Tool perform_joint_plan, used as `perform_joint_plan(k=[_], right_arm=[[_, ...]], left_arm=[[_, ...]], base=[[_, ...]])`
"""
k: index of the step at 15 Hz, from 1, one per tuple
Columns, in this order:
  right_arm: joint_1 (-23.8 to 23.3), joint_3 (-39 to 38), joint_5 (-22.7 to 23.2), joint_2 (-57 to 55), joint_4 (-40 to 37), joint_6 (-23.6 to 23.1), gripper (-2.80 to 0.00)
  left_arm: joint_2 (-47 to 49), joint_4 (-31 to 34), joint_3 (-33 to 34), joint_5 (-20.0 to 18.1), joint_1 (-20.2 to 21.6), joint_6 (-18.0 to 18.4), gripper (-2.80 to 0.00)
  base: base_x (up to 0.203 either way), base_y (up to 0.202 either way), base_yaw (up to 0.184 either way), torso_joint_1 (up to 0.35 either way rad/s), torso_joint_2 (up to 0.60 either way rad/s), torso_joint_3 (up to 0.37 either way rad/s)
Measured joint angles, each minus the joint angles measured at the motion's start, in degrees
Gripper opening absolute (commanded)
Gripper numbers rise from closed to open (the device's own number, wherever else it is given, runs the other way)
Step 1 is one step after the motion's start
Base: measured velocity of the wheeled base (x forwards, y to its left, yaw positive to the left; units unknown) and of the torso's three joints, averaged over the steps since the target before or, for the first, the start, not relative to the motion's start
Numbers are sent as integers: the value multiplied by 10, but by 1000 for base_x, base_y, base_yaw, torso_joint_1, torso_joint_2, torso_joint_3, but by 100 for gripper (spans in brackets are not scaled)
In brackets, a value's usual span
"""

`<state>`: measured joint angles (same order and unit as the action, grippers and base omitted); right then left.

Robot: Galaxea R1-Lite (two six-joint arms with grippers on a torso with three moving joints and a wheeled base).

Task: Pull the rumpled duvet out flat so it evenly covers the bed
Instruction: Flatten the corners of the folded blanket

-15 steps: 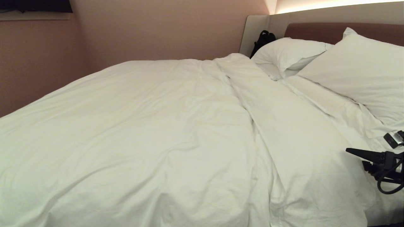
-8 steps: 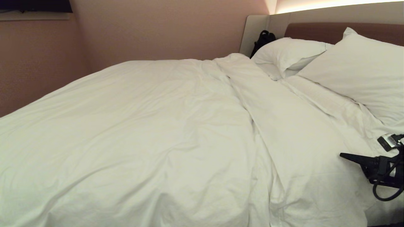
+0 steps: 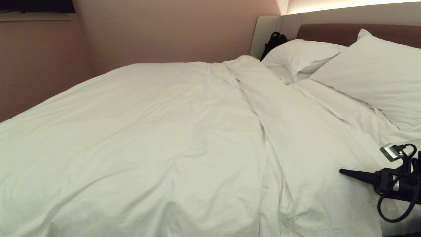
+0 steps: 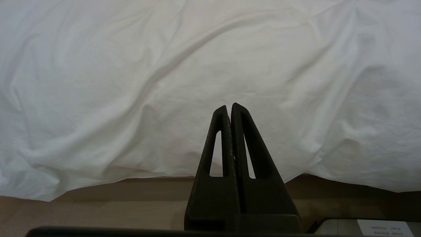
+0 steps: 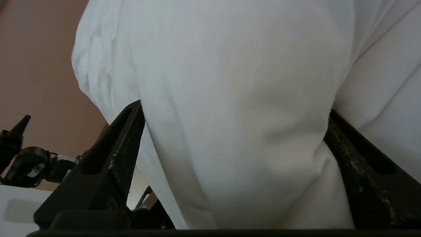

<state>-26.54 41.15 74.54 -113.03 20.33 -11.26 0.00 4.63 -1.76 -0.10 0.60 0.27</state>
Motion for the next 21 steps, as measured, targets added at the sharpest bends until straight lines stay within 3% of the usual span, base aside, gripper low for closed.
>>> perform_joint_plan(k=[2, 3, 14, 21], right_arm=[[1, -5, -2, 5, 0, -5, 0], [1, -9, -2, 10, -1, -5, -280], [7, -40, 0, 69, -3, 1, -280], [-43, -32, -1, 161, -2, 81, -280]], left_arm=[[0, 0, 0, 0, 0, 0, -280], [0, 0, 0, 0, 0, 0, -280], [0, 0, 0, 0, 0, 0, -280], [0, 0, 0, 0, 0, 0, -280]], base=[[0, 0, 0, 0, 0, 0], [0, 0, 0, 0, 0, 0], [0, 0, 0, 0, 0, 0], [0, 0, 0, 0, 0, 0]])
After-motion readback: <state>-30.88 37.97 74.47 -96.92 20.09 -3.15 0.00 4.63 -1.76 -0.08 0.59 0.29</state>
